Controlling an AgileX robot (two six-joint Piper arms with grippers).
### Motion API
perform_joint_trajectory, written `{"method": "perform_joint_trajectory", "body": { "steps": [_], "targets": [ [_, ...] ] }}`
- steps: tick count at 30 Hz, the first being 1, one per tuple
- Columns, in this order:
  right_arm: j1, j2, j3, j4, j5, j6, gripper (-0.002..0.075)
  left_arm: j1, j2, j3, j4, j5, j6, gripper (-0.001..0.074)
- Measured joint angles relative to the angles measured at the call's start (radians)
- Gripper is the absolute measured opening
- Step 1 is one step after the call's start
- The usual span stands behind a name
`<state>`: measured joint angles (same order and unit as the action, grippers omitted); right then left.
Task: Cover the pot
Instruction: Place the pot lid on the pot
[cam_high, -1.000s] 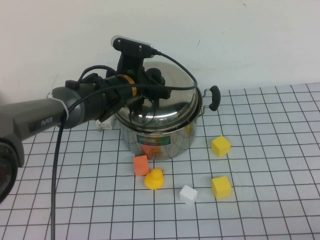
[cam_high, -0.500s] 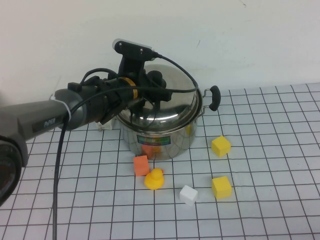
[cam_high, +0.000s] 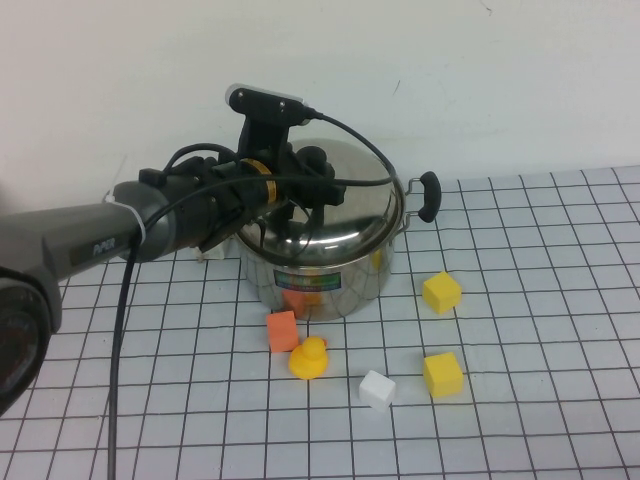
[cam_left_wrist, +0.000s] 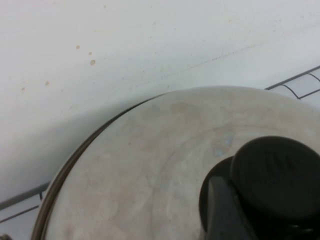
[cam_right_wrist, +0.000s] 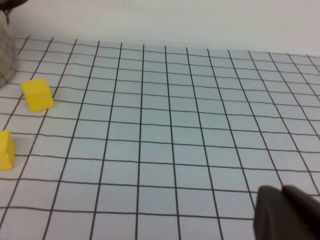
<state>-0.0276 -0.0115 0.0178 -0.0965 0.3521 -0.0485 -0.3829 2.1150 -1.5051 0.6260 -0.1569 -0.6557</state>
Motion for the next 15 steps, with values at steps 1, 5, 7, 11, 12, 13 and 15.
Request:
{"method": "perform_joint_trajectory", "body": {
  "steps": [1,5,7,11,12,13,15],
  "targets": [
    [0.000,0.000,0.000,0.001,0.000,0.000,0.0009,0.000,0.001,0.000,0.010,-0.004,-0.002,0.0327],
    [0.000,0.000,0.000,0.001,0.000,0.000,0.0009,0.000,0.002,0.000,0.026,-0.006,-0.006,0.0327],
    [0.000,0.000,0.000,0.001,0.000,0.000,0.0009,0.000,0.002,0.000,0.029,-0.008,-0.006,0.0327],
    [0.000,0.000,0.000,0.001,0.000,0.000,0.0009,0.000,0.002,0.000,0.035,-0.017,-0.008,0.0335],
    [0.000,0.000,0.000,0.001,0.000,0.000,0.0009,0.000,0.002,0.000,0.040,-0.017,-0.006,0.0353],
    [0.000,0.000,0.000,0.001,0.000,0.000,0.0009,0.000,0.002,0.000,0.045,-0.017,-0.006,0.0389],
    [0.000,0.000,0.000,0.001,0.000,0.000,0.0009,0.000,-0.005,0.000,0.052,-0.017,-0.004,0.0457]
  ]
}}
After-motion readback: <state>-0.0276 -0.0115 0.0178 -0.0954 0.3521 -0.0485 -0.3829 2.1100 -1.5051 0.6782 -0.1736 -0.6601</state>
